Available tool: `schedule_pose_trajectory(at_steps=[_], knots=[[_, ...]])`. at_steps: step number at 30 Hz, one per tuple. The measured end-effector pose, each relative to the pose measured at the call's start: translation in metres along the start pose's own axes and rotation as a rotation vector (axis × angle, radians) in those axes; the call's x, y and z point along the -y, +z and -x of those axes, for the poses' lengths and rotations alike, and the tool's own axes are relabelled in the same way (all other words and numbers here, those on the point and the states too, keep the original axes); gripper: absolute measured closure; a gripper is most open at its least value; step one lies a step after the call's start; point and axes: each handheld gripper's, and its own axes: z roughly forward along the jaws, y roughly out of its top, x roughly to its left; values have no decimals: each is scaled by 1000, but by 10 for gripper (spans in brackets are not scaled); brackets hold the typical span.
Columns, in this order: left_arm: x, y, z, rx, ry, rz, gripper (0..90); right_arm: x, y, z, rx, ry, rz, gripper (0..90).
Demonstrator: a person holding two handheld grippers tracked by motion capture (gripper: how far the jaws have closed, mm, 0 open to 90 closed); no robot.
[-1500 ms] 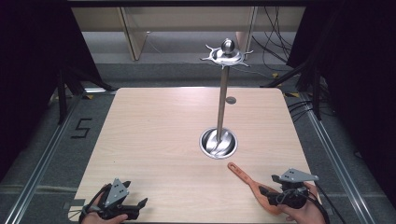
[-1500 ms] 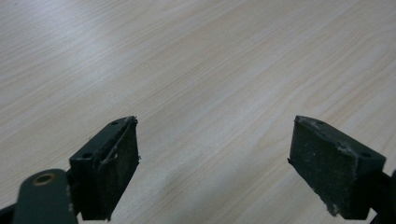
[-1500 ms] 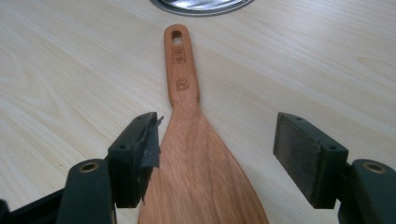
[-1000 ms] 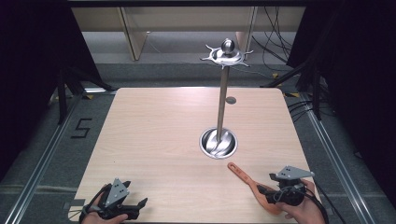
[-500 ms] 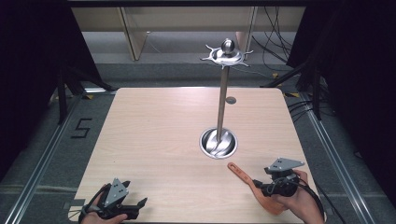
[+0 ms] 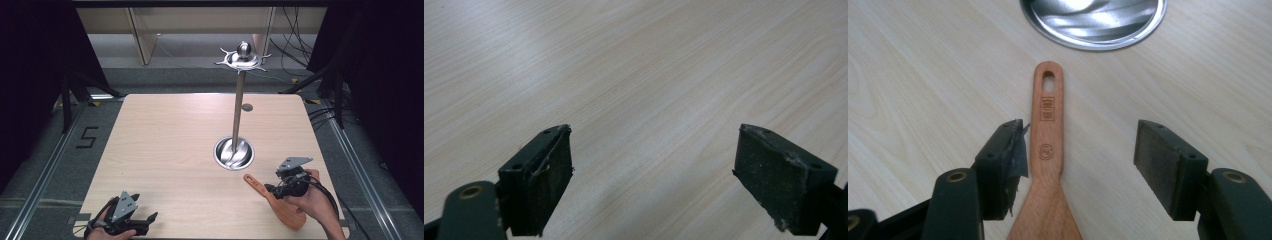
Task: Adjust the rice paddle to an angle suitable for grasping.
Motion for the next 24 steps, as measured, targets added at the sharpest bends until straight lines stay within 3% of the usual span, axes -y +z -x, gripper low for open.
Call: schedule_pose_trajectory(at_steps=[2, 3, 4, 5, 7, 9, 11, 12, 13, 14, 18, 20, 24], knots=[[0, 0, -1, 5, 9, -3, 150, -1, 5, 0, 4, -21, 18, 387], [0, 0, 1, 9, -14, -5, 150, -4, 9, -1, -10, -45, -33, 393], [0, 0, 1, 9, -14, -5, 151, -5, 12, -2, -3, -51, -24, 397], [-1, 0, 0, 6, 15, -5, 150, -8, 14, -2, -13, -62, -65, 402], [0, 0, 0, 5, 12, -5, 150, -10, 16, -4, -18, -51, -90, 410], [0, 0, 1, 2, -17, -1, 151, -15, 22, -5, -18, -52, -114, 436], [0, 0, 1, 2, -9, -4, 151, -18, 25, -3, -29, -84, -118, 440], [0, 0, 1, 3, -11, -2, 151, -20, 26, -5, -30, -66, -141, 444], [0, 1, 1, 3, -17, -1, 151, -21, 28, -3, -29, -98, -140, 447], [0, 0, 1, 3, -18, 0, 151, -22, 28, -6, -38, -65, -174, 452], [0, 0, 0, 7, -11, -4, 151, -25, 34, -6, -39, -82, -197, 471], [0, 0, -1, -3, 14, -12, 151, -27, 37, -7, -48, -91, -226, 504], [-1, 0, -1, 6, 4, -4, 151, -29, 41, -7, -46, -93, -273, 526]])
